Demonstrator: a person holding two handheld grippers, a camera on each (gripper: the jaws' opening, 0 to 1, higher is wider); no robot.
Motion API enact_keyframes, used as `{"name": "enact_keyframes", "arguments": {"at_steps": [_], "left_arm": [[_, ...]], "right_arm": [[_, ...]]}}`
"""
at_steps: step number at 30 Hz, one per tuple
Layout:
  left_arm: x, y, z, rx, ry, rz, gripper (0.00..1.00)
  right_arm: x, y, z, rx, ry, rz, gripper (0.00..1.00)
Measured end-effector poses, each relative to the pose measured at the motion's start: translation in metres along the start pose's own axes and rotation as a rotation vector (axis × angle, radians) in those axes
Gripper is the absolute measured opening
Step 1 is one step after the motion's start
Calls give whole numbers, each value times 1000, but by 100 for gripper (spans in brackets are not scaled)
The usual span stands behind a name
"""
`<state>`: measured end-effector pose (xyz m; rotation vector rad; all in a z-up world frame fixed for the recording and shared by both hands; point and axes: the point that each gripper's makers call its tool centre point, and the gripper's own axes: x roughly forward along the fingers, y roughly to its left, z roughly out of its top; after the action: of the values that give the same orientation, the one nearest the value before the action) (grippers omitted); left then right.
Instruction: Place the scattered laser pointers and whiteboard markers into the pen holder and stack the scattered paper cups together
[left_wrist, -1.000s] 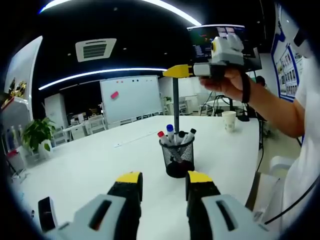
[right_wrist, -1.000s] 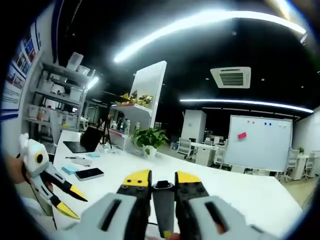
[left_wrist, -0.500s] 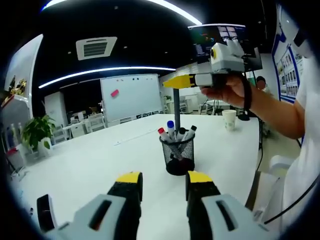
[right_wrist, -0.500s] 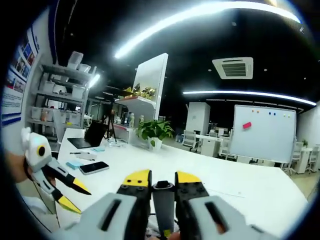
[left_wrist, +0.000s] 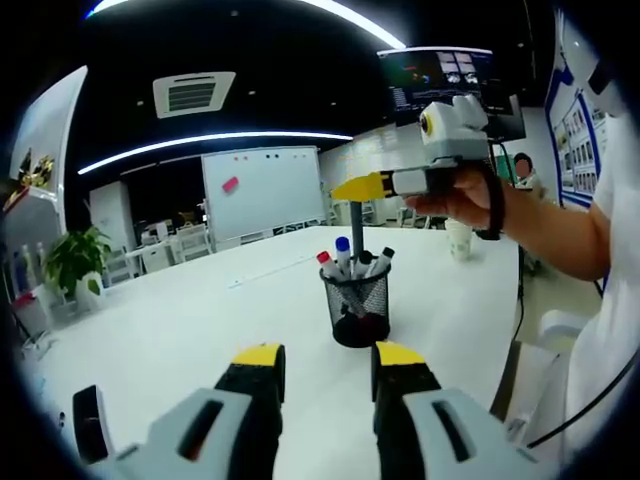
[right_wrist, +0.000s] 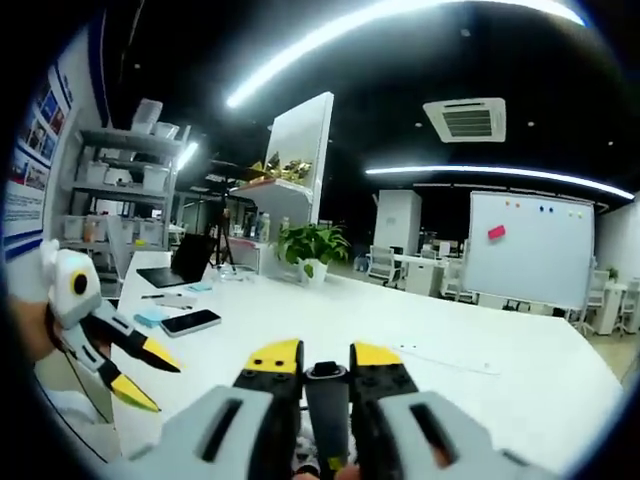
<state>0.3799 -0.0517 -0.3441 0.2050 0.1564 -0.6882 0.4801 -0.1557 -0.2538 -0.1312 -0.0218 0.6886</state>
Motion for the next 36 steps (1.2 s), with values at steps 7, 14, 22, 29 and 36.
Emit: {"name": "enact_keyframes", "arguments": {"at_steps": [7, 14, 22, 29, 36], "left_arm": [[0, -1, -3, -3, 5, -1, 36], [-1, -1, -4, -6, 6, 1, 36], [-2, -1, -4, -8, 7, 4, 36], [-3, 0, -5, -8, 11, 10, 36], [-3, -1, -5, -10, 10, 7, 36]], "right_arm": [[1, 0, -12, 3, 19, -2, 18], [0, 0, -17, 14, 30, 0, 18], [0, 1, -22, 29, 39, 3, 18], [2, -1, -30, 39, 51, 4, 18], [2, -2, -34, 49, 56, 6, 18]]}}
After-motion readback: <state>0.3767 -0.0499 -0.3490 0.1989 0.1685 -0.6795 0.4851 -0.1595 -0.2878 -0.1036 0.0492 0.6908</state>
